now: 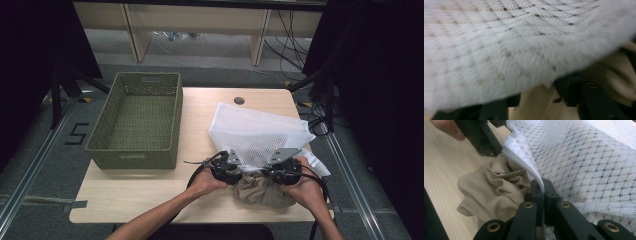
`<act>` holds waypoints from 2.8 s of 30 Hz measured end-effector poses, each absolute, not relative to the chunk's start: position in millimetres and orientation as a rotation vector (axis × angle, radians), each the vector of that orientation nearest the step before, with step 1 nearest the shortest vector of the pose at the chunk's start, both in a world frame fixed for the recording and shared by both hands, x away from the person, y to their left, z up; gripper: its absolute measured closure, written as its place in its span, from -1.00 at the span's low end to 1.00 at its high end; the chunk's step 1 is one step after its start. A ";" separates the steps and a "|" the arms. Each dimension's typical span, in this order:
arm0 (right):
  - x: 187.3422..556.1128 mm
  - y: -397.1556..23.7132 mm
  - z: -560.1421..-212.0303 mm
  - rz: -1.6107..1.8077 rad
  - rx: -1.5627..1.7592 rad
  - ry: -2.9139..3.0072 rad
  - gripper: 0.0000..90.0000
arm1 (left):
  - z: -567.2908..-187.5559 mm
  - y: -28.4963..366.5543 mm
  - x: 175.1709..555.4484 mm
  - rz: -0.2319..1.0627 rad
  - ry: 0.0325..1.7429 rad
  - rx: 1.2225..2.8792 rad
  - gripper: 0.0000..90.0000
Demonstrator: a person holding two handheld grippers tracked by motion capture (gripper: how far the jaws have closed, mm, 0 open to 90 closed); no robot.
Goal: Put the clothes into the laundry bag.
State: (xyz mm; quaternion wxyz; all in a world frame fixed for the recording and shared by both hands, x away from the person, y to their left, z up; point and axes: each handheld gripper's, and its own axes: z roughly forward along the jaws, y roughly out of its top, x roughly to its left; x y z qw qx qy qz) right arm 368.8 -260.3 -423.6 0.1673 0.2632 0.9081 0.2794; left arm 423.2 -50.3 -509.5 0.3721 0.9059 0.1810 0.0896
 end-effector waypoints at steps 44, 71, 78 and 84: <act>442.5 -216.9 -429.4 0.706 0.727 2.551 1.00 | -493.0 74.9 357.8 0.240 0.579 2.294 0.94; 386.2 -202.2 -376.3 0.879 0.562 2.546 1.00 | -490.7 10.1 367.8 0.275 0.558 2.243 0.55; 377.0 -203.4 -373.7 0.889 0.554 2.559 1.00 | -480.6 -16.3 384.7 0.420 0.680 2.098 0.92; 368.8 -210.1 -379.6 0.883 0.579 2.585 1.00 | -491.6 -10.5 403.0 0.389 0.744 2.121 0.80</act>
